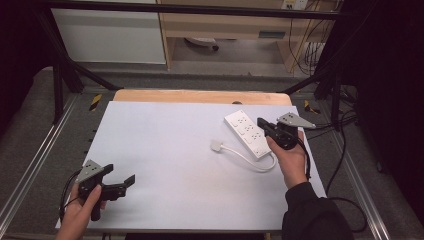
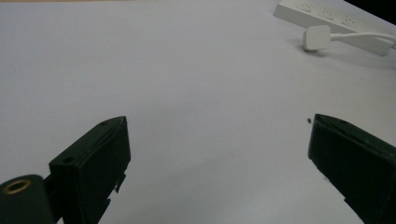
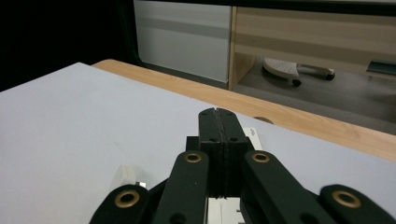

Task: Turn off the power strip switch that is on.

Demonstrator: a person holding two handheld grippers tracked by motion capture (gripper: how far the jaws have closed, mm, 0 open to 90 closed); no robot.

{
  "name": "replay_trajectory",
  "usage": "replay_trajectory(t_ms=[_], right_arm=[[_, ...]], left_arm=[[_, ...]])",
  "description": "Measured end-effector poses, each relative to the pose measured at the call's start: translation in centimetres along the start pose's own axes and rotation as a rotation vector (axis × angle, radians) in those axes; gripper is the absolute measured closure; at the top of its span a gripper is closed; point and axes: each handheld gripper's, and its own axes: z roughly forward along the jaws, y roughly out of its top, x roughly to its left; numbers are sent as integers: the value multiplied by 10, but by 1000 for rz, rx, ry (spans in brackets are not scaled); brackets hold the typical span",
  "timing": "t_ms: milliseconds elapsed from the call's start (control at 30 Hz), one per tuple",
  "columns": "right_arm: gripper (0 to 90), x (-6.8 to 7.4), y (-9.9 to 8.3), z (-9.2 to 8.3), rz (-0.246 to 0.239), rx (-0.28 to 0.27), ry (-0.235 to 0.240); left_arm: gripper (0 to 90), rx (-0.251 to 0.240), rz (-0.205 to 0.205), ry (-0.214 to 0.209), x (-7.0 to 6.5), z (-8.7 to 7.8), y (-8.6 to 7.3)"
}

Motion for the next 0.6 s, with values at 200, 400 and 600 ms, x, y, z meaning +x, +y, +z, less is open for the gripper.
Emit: replay_trajectory(t_ms=[200,400,600], right_arm=[[900,-3,-4,7,9,34,-8],[900,-7,-8,13,18,71,-17],[900,-7,-11,17,13,97,-9]], left_arm=[[56,3,-1,1,0,1,0],[56,2,-3,1,0,1,-1],[56,2,-1,0,0,1,0]])
